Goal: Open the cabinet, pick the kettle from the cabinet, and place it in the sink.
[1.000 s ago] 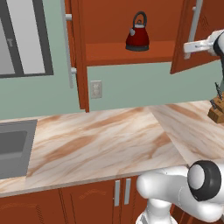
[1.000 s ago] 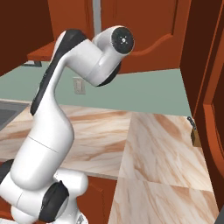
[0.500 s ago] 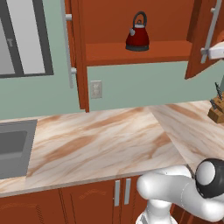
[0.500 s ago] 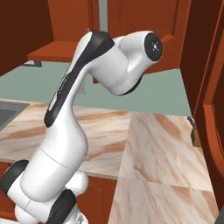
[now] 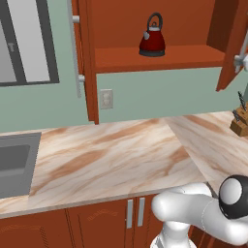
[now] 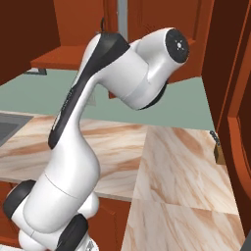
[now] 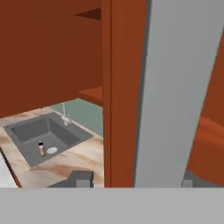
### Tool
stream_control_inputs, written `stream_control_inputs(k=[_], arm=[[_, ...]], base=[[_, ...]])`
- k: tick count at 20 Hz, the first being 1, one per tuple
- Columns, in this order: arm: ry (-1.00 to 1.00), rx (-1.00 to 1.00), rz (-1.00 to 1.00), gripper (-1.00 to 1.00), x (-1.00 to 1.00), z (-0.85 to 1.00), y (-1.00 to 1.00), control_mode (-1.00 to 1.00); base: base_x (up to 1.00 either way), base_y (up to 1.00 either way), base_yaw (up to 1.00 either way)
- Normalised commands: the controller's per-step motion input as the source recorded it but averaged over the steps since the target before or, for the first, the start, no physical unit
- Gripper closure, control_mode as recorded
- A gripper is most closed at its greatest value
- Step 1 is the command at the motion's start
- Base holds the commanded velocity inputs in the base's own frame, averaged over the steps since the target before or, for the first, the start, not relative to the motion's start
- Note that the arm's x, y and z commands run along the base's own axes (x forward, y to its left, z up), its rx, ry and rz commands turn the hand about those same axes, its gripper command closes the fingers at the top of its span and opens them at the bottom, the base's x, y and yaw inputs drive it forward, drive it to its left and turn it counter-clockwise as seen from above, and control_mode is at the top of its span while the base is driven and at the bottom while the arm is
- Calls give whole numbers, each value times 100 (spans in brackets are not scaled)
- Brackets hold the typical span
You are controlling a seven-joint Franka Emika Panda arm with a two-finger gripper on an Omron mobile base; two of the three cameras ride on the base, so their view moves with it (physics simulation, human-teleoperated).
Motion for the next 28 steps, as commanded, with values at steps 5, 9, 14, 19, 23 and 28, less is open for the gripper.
stream_control_inputs(k=[5,9,14,19,23,28], arm=[[16,-11,-8,-100,-22,-40,7,-100],[12,-3,-15,-100,-35,-35,9,-100],[10,-2,-16,-100,-39,-42,25,-100],[21,0,-23,-100,-29,-42,34,-100],[21,0,-24,-100,-39,-42,28,-100],[32,0,-36,-100,-31,-40,6,-100]], base=[[0,0,0],[0,0,0],[0,0,0],[0,0,0],[0,0,0],[0,0,0]])
